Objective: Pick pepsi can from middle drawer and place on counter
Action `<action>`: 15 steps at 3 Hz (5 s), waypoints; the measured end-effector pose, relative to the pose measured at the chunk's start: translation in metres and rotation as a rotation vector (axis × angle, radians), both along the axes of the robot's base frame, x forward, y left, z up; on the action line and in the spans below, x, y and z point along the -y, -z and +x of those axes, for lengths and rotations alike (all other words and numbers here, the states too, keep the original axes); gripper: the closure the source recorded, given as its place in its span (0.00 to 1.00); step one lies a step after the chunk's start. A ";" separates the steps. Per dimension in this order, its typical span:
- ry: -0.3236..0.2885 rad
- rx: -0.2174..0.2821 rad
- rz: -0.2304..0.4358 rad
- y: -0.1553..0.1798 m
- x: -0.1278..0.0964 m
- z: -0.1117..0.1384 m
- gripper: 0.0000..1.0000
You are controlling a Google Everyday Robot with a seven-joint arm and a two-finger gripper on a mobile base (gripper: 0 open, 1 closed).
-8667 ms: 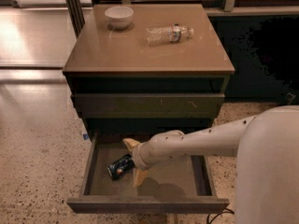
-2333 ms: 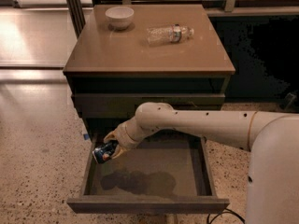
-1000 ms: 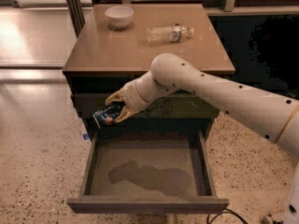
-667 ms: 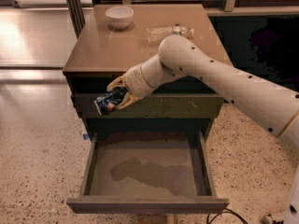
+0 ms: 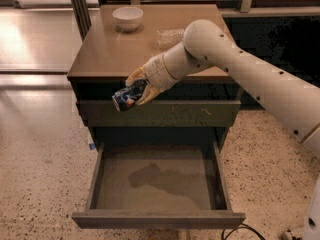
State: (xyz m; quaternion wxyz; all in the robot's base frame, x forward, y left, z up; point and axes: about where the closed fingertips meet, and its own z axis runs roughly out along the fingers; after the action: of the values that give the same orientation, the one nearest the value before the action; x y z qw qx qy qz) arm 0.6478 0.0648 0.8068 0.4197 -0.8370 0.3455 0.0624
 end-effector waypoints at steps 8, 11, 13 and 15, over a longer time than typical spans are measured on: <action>0.080 0.042 -0.119 -0.100 0.032 0.138 1.00; -0.038 -0.103 0.155 -0.076 0.015 0.119 1.00; -0.043 -0.133 0.065 -0.055 0.015 0.115 0.91; -0.043 -0.133 0.065 -0.055 0.015 0.115 0.45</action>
Offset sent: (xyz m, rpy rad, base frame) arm 0.0071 0.0296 0.1975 -0.1446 -0.3102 0.1216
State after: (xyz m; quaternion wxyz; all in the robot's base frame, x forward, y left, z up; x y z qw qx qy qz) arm 0.7625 0.0494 0.8618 0.4212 -0.8242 0.3524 0.1381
